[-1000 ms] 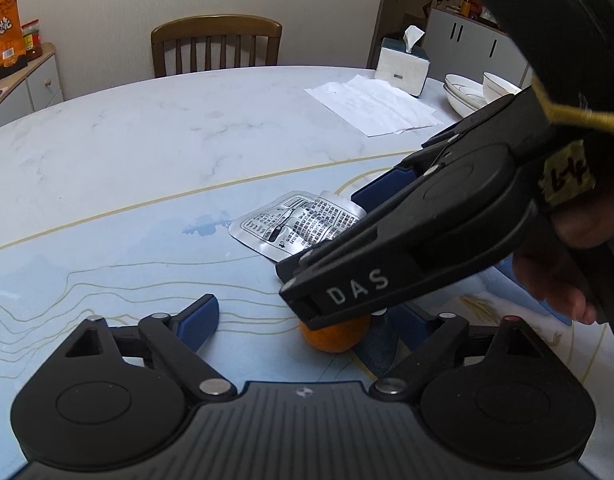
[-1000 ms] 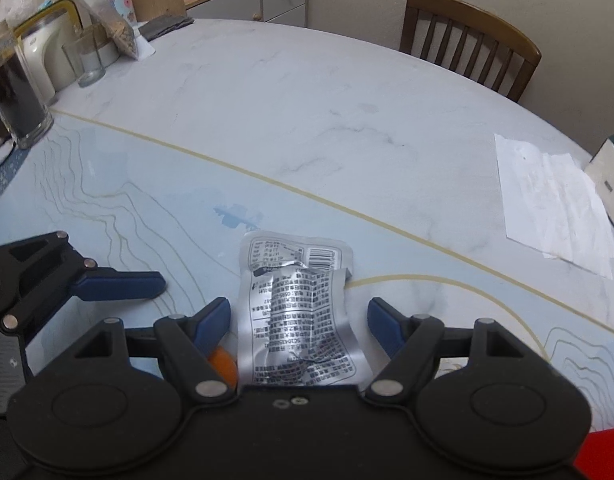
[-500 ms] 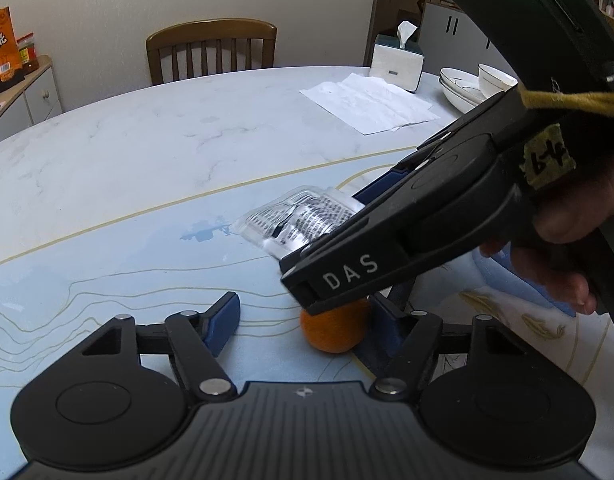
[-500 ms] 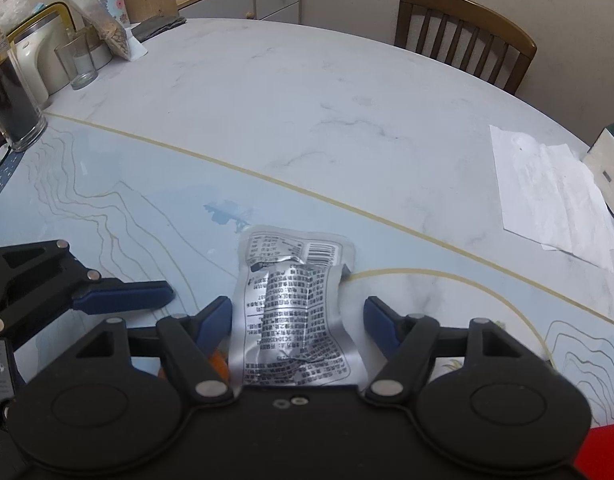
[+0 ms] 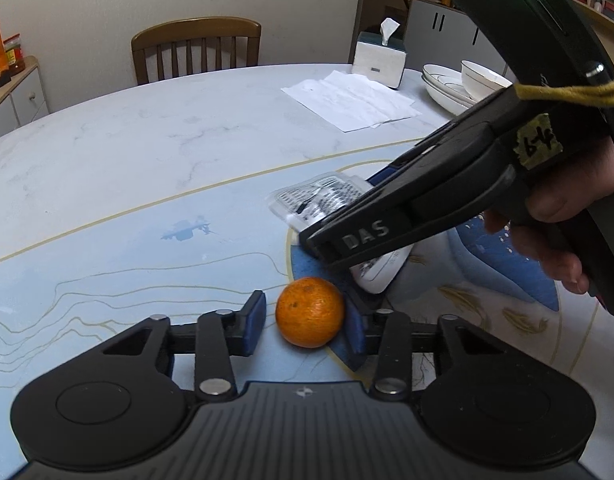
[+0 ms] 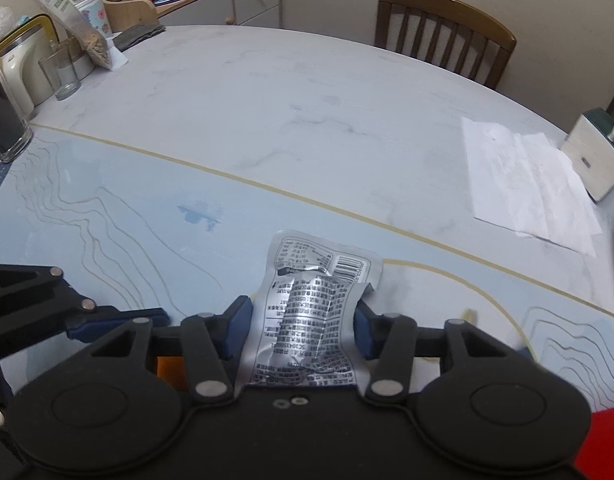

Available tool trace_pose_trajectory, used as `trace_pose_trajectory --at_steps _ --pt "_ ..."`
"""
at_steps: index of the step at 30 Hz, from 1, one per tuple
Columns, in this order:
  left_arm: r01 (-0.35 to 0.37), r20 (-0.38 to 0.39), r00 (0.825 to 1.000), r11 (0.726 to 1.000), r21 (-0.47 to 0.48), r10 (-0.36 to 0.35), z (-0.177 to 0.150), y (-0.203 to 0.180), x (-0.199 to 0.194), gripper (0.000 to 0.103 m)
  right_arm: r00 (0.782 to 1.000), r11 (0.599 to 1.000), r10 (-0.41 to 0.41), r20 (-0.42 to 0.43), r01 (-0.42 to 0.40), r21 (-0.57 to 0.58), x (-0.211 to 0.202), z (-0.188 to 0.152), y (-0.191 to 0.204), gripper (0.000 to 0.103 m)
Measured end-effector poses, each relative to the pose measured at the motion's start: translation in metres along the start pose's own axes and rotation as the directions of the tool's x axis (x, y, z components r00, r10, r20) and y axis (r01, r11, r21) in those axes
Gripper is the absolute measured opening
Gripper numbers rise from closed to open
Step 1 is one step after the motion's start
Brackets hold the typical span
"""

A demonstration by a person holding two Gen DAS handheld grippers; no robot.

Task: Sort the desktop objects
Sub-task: 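Grasp the small orange with the left tool while the right tool grasps the silver foil pouch, then carry the orange and foil pouch with both tools over the box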

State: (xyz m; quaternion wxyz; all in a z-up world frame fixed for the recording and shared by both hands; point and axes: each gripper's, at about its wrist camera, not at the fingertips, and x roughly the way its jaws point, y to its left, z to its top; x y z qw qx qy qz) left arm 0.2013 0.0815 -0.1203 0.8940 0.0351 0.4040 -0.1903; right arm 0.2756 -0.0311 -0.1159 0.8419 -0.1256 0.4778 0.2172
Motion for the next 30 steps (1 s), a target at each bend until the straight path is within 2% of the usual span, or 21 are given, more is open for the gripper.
trace_pose_trajectory --at_steps 12,30 --pt "-0.004 -0.019 1.0 1.0 -0.027 0.003 0.0 -0.004 -0.01 0.033 1.0 0.999 -0.027 0.004 0.026 0.046 -0.027 -0.026 -0.012 0.047" --pt "-0.003 0.012 1.0 1.0 -0.01 0.003 0.007 -0.044 -0.058 0.033 0.997 0.996 -0.003 0.074 -0.004 0.089 -0.111 -0.069 -0.019 0.047"
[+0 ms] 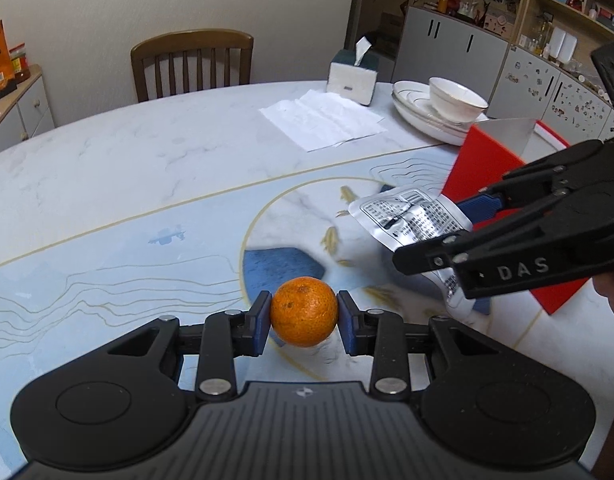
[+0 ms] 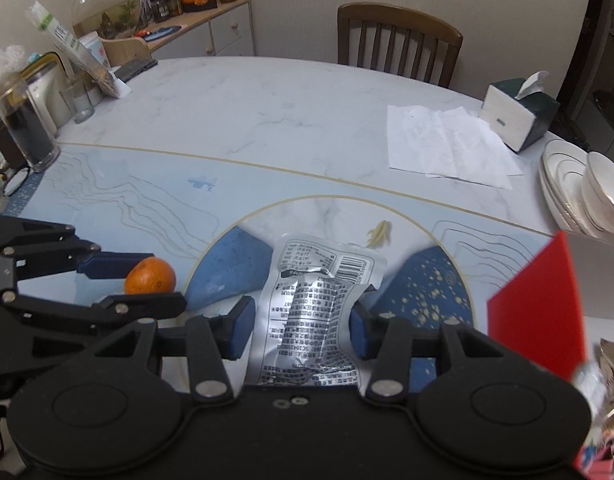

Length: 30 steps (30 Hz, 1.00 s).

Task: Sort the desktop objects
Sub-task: 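Carry the orange and foil pouch with both tools over the box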

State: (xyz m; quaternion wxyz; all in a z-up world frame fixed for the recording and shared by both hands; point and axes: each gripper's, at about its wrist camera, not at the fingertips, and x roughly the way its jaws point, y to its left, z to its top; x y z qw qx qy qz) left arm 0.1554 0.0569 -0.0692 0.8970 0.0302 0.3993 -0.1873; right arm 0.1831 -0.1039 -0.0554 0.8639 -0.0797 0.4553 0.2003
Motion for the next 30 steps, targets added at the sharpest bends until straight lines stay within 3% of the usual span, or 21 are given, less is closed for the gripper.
trace_pose_trajectory --at_steps 17,30 --pt "0.057 0.045 0.997 0.996 0.069 -0.06 0.026 -0.074 -0.029 0.033 0.995 0.998 -0.015 0.095 0.009 0.058 -0.085 -0.039 -0.042 0.047" --pt "0.096 0.064 0.992 0.987 0.127 -0.105 0.045 -0.139 -0.026 0.033 0.989 0.995 -0.043 0.144 0.029 0.1 -0.127 -0.065 -0.091 0.047"
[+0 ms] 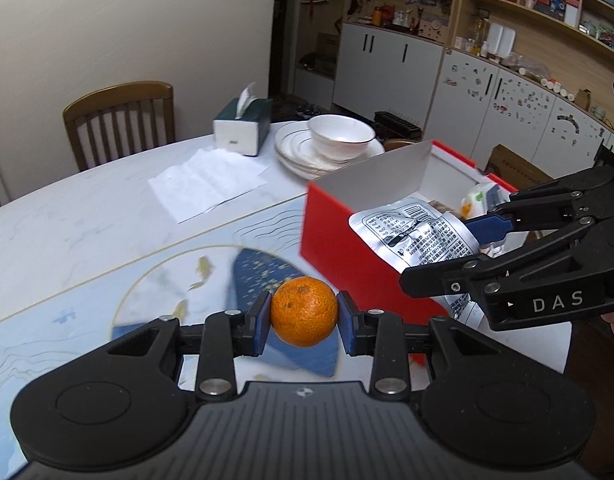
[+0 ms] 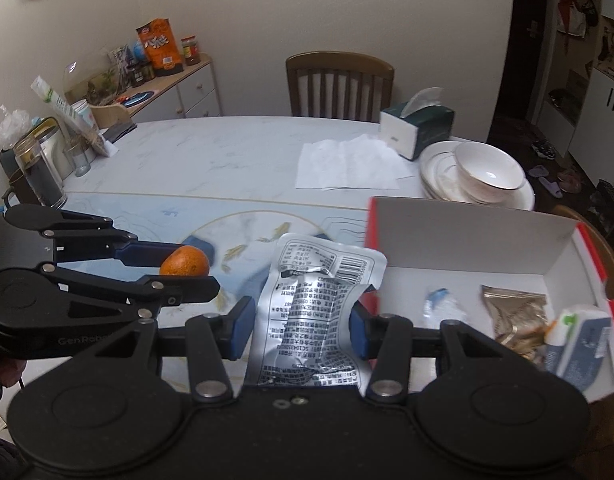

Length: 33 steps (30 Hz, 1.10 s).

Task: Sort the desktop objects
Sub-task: 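Carry the orange and foil pouch with both tools over the box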

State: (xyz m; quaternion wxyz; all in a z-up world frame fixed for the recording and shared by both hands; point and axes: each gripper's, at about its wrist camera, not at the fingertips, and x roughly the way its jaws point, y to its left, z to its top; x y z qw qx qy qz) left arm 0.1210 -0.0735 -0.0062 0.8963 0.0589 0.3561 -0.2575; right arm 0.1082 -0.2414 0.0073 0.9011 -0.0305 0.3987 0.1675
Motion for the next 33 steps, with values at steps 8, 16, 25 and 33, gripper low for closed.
trace_pose_trajectory --at_steps 8,16,25,33 --pt "0.018 0.008 1.0 0.999 0.027 -0.018 0.014 -0.037 0.016 0.033 1.0 0.999 -0.023 0.016 0.023 0.027 -0.016 -0.012 -0.038 0.047" --pt "0.039 0.014 0.999 0.997 0.059 -0.039 0.03 -0.076 0.034 0.033 0.998 0.997 -0.053 0.029 0.052 0.051 -0.028 -0.023 -0.079 0.047" --pt "0.042 0.01 0.999 0.995 0.095 -0.043 0.047 -0.106 0.059 0.033 0.996 0.995 -0.083 0.043 0.08 0.06 -0.033 -0.027 -0.118 0.047" --pt "0.033 -0.014 0.999 0.992 0.125 -0.032 0.061 -0.12 0.087 0.033 0.995 0.995 -0.089 0.037 0.086 0.057 -0.027 -0.027 -0.142 0.047"
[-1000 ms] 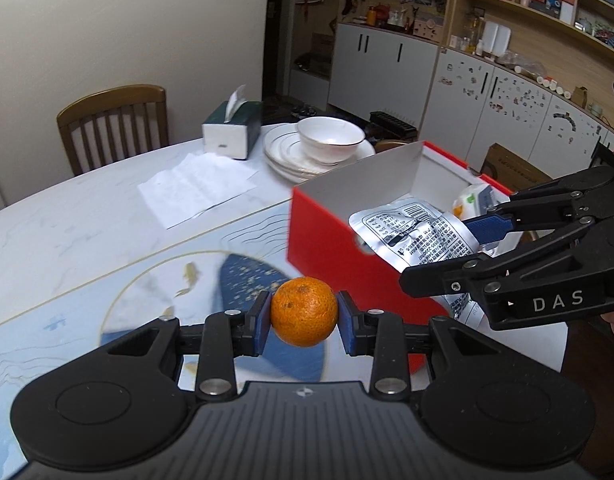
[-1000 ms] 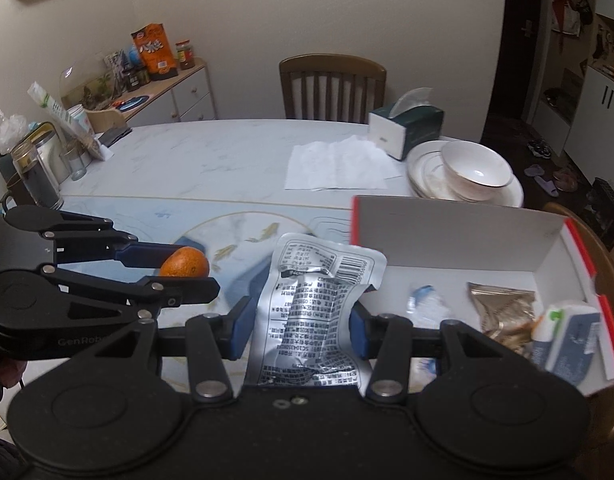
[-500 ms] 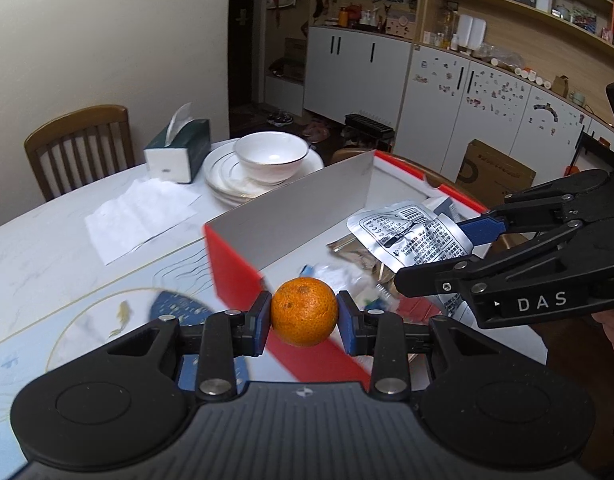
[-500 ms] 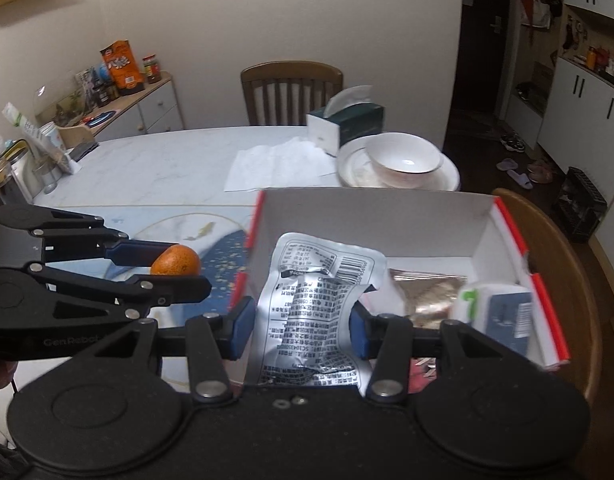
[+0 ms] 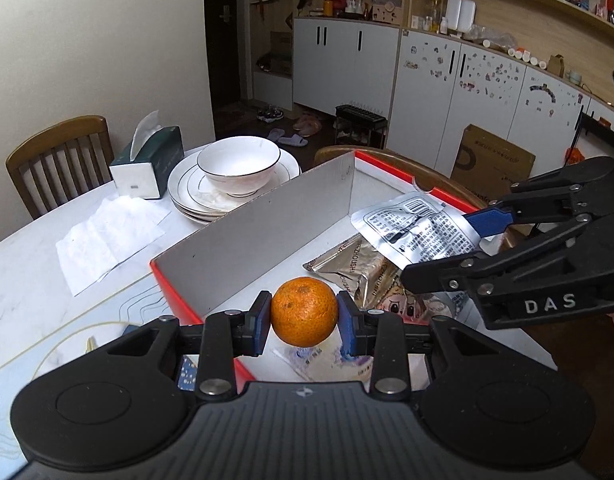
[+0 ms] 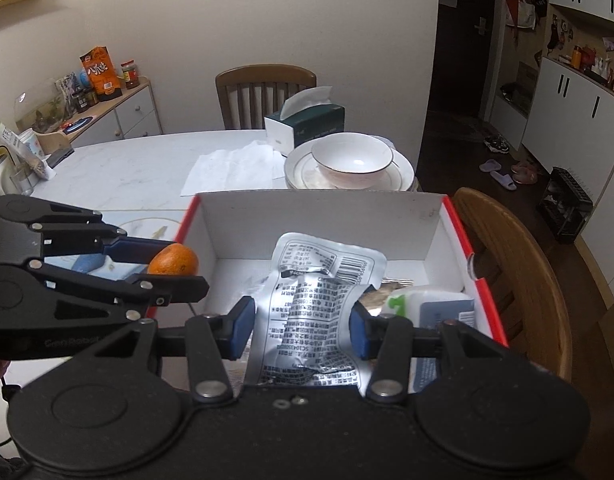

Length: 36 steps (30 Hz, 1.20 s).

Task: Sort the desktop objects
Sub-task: 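Carry the orange and foil pouch with both tools over the box, then open both tools to drop the orange and foil pouch into the box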

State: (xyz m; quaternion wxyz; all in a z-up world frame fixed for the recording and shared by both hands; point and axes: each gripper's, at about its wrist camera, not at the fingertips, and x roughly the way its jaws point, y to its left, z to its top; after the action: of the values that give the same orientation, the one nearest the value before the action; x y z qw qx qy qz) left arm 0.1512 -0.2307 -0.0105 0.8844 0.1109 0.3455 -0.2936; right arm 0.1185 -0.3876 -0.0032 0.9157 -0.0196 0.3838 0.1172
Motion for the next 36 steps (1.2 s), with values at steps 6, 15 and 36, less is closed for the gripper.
trace_pose_trajectory --at_steps 6,15,36 --pt "-0.01 -0.033 0.999 1.0 0.018 0.011 0.009 0.001 0.022 0.033 1.0 1.0 0.009 -0.009 -0.009 0.0 0.011 0.002 -0.01 0.047" --pt "-0.027 -0.088 0.996 0.999 0.032 0.03 0.015 0.011 0.057 0.033 0.998 0.999 0.028 -0.051 -0.03 -0.033 0.031 0.001 -0.012 0.047" --pt "0.01 -0.247 0.969 0.998 0.054 0.004 0.025 0.023 0.121 0.033 0.985 0.991 0.034 -0.168 -0.055 -0.12 0.079 -0.007 -0.009 0.048"
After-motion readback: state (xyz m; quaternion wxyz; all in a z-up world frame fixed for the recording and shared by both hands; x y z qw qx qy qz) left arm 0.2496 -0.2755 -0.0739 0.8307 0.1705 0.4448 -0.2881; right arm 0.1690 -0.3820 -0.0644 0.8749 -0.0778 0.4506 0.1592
